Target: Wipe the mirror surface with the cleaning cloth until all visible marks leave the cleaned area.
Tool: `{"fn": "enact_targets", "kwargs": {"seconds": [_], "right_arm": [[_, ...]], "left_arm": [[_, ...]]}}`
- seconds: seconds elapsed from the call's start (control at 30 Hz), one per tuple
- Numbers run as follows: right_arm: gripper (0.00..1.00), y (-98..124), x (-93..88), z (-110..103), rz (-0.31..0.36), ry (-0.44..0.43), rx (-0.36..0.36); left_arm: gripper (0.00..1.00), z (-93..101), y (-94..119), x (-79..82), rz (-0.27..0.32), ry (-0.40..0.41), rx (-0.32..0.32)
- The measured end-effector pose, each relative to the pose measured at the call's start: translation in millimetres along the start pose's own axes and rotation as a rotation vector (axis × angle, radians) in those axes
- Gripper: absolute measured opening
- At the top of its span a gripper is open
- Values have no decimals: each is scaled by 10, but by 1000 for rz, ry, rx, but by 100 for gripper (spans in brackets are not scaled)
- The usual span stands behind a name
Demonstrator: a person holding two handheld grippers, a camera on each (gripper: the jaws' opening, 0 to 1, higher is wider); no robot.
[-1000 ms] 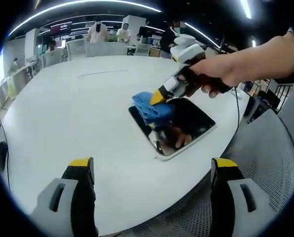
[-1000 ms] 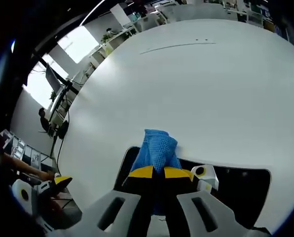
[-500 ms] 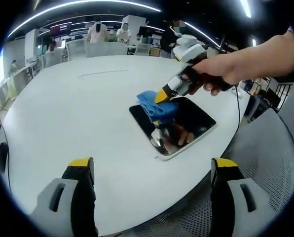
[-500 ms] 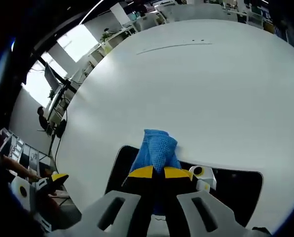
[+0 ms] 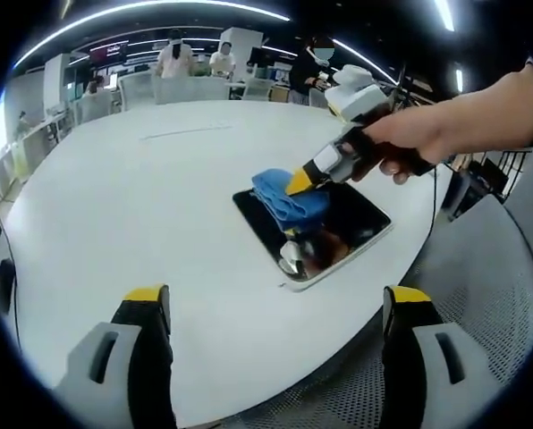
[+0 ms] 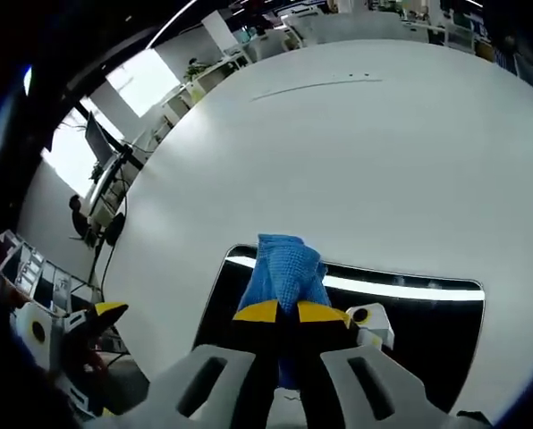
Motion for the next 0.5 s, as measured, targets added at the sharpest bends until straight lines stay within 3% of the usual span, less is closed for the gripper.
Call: {"fn": "enact_targets", "kwargs": {"seconds": [0.5], "right_arm": [[0,132,-288,-91,1,-19,19]], "left_arm": [[99,35,-7,39,37,-15,-20]]}}
Point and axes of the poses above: the point that each gripper's makers call its tool centre point, and the gripper's own axes: y roughly backward along the fingers, z roughly to its right, x roughly out of its top, the point moved 6 cm from there along y, roughly backward along the fingers
